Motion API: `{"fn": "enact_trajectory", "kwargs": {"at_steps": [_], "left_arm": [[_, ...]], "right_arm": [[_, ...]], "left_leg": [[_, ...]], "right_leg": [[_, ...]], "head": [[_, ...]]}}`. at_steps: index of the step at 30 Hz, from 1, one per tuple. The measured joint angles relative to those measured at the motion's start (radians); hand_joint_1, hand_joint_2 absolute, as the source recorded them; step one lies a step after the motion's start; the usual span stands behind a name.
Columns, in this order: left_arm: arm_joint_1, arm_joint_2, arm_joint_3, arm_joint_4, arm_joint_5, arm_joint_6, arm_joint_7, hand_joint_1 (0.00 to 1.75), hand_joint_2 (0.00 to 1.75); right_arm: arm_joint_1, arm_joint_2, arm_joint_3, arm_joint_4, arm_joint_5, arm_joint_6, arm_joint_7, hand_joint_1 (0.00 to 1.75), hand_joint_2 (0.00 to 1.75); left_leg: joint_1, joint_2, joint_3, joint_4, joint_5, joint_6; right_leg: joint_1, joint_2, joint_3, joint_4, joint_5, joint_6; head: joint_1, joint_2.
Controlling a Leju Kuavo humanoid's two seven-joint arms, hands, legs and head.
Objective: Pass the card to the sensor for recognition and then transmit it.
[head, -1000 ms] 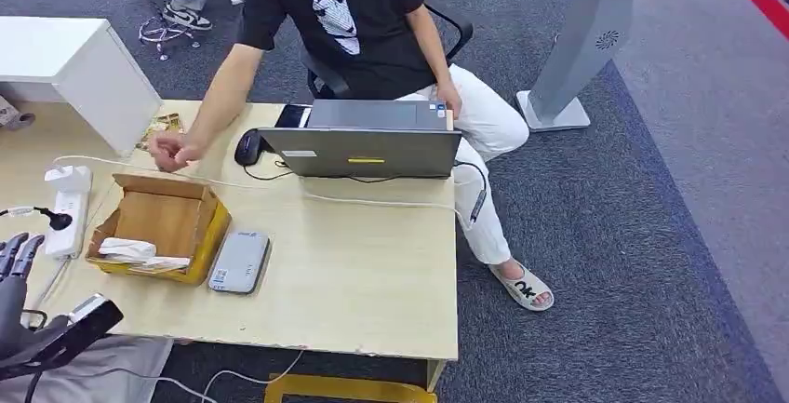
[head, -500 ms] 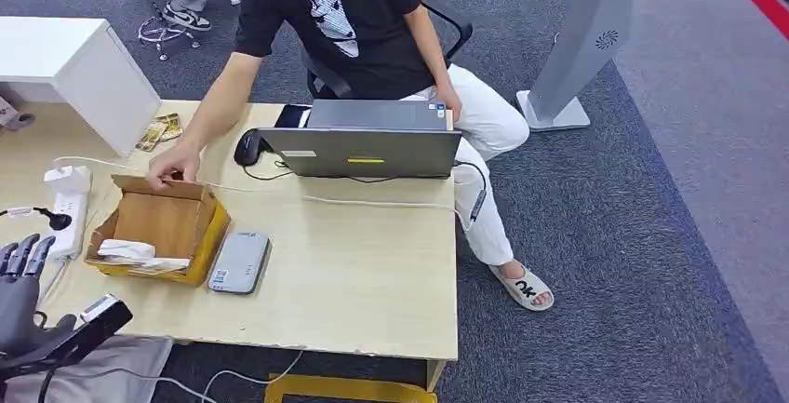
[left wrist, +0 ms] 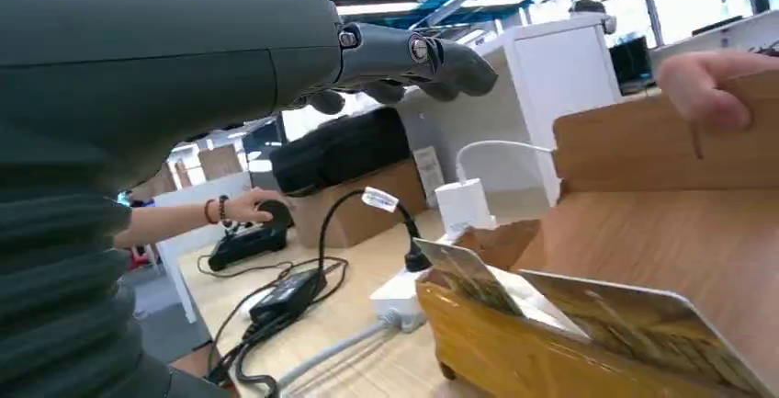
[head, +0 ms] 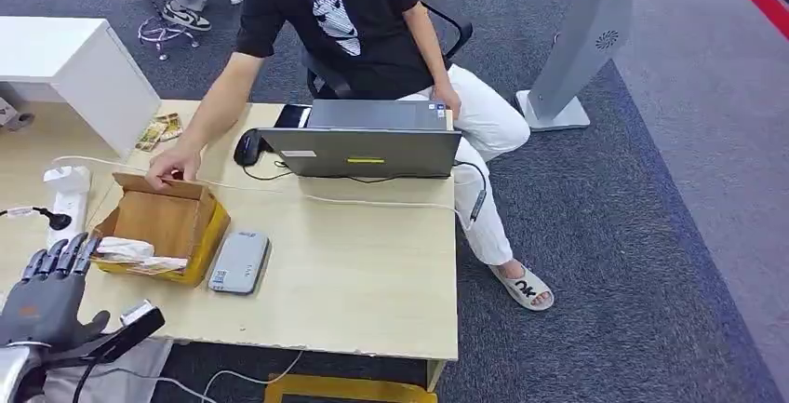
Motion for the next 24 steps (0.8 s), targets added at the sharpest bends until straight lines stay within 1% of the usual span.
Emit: {"fn": "enact_trajectory", "kwargs": {"at_steps": [11,15,19,24], "left_arm": [[-0.014,0.040,-0.075,0.047,-0.003,0.010,-0.001,0.00,1.75],[-0.030,0.055,-0.125,0.061,-0.010,0.020,-0.010,0.00,1.75],[-0.058,0.078,-0.188,0.079,-0.009,0.017,-0.010,0.00,1.75],[-0.079,0.100,-0.232,0.094,0.011,0.009,-0.011,0.00,1.75]], "right_arm": [[-0.001,-0.001,0.006,0.005,0.001,0.003,0.004,0.00,1.75],[-0.003,-0.002,0.008,0.005,0.002,0.003,0.011,0.00,1.75],[-0.004,-0.002,0.013,0.005,0.009,0.004,0.018,0.00,1.75],[-0.004,-0.002,0.025,0.005,0.016,0.004,0.022,0.00,1.75]], "left_leg": [[0.000,0.000,0.000,0.000,0.000,0.000],[0.000,0.000,0.000,0.000,0.000,0.000],[0.000,0.000,0.000,0.000,0.000,0.000],[0.000,0.000,0.000,0.000,0.000,0.000]], "right_leg": [[0.000,0.000,0.000,0.000,0.000,0.000],[0.000,0.000,0.000,0.000,0.000,0.000],[0.000,0.000,0.000,0.000,0.000,0.000],[0.000,0.000,0.000,0.000,0.000,0.000]], "head": [[0.000,0.000],[0.000,0.000],[0.000,0.000],[0.000,0.000]]}}
